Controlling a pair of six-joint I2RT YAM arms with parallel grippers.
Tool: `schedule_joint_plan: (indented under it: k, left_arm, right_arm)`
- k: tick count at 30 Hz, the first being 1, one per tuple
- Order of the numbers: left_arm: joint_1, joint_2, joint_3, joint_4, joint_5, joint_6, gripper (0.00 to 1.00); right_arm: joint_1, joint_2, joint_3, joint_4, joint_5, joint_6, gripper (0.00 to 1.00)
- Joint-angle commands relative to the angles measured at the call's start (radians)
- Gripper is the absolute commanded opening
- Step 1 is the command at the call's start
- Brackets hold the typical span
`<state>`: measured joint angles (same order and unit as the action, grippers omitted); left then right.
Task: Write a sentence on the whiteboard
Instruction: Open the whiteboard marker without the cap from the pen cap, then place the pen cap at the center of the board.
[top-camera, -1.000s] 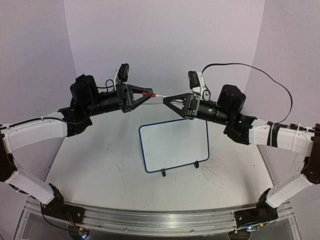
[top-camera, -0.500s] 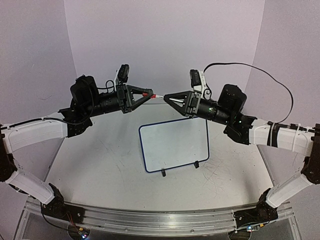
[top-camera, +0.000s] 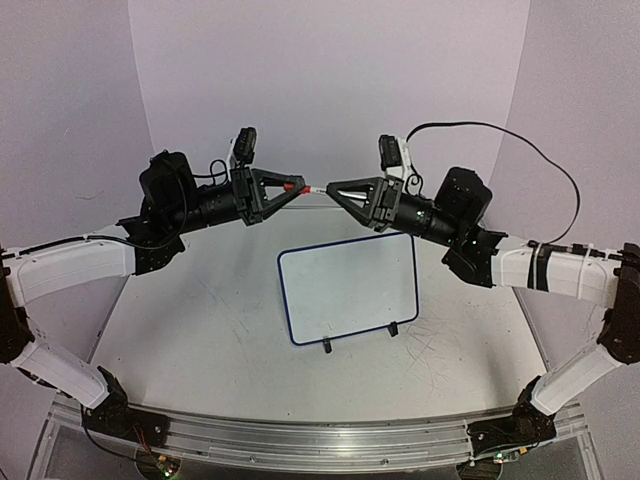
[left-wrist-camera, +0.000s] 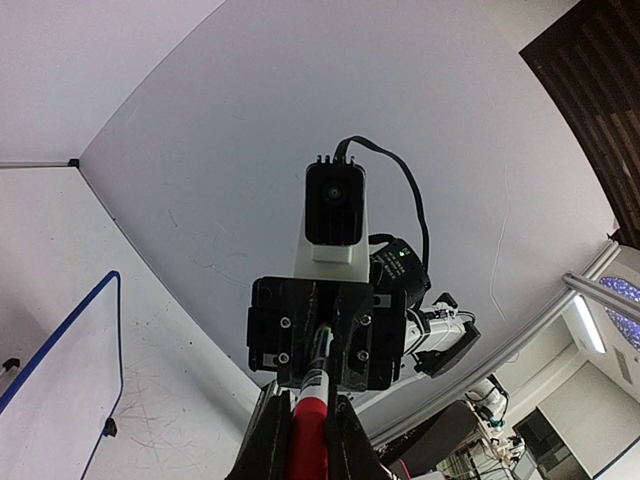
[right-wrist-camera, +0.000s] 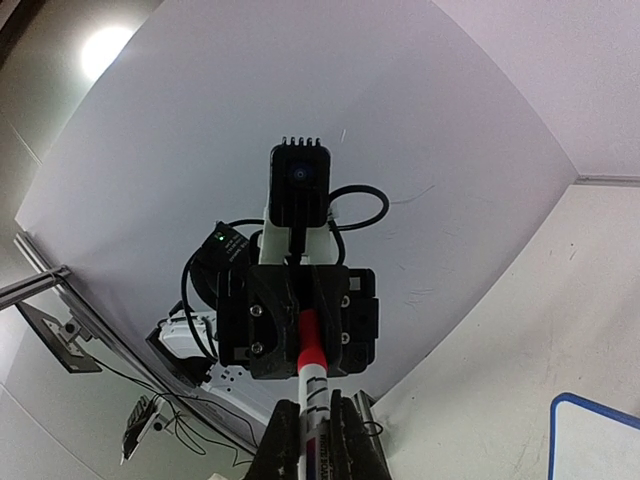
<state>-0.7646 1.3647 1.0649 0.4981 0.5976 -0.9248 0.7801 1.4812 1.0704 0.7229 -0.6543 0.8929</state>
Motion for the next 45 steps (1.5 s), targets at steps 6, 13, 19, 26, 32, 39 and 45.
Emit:
schedule_joint_plan:
  k: [6,13,19,26,32,39,45]
  left_arm:
    - [-0.007,-0.001,-0.004,0.037,-0.004,0.007,0.00]
    - [-0.007,0.000,-0.002,0.038,0.000,0.006,0.00]
    - [-0.007,0.001,-0.009,0.037,0.005,0.008,0.00]
    - [0.007,-0.026,-0.020,0.037,-0.002,0.023,0.00]
    - [0.141,-0.111,-0.083,0.037,0.001,-0.009,0.00]
    - [0.428,-0.253,-0.188,0.000,0.105,-0.047,0.00]
    - [0.445,-0.239,-0.206,-0.481,-0.113,0.179,0.00]
  right_arm:
    - [0.006,0.008,0.029,0.035,-0.039,-0.019,0.16]
    - [0.006,0.007,0.028,0.034,-0.030,-0.030,0.02]
    - [0.006,-0.017,0.011,0.035,0.025,-0.041,0.00]
    - [-0.006,-0.087,-0.057,0.033,0.112,-0.027,0.00]
    - [-0.072,-0.205,-0.186,0.034,0.167,-0.042,0.00]
    - [-0.193,-0.375,-0.249,-0.191,0.143,-0.222,0.00]
    - [-0.193,-0.487,-0.191,-0.571,0.395,-0.500,0.00]
